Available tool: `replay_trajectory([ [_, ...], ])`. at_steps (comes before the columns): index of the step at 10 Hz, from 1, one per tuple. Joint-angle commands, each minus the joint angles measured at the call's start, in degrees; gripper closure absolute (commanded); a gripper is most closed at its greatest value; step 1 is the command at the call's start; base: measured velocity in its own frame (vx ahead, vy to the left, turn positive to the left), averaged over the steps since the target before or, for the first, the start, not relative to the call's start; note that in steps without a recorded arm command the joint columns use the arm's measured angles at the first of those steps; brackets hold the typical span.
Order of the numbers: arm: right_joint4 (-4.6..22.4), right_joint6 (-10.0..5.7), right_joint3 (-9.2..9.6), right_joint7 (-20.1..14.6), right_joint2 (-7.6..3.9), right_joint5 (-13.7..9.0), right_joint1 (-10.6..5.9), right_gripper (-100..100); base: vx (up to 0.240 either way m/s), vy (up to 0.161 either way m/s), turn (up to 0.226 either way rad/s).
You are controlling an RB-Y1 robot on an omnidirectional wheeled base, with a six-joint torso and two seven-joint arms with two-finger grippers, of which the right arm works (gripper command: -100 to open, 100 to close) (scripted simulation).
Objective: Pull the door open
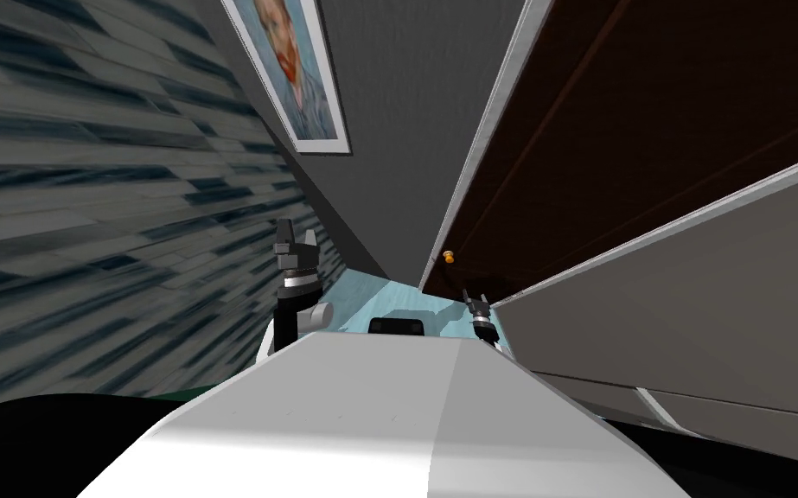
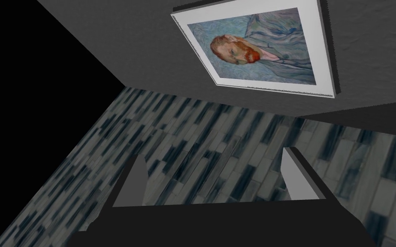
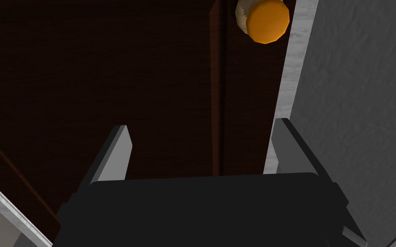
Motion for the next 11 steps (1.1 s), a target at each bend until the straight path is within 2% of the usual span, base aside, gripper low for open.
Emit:
replay_trajectory([
  [1,0.09,-0.08,-0.28,-0.01,-0.01,0.12,0.0,-100,0.226,0.037,0.013],
  [11,0.1,-0.16,-0.92,-0.12,0.04,0.42,0.06,-100,0.229,0.035,0.001],
])
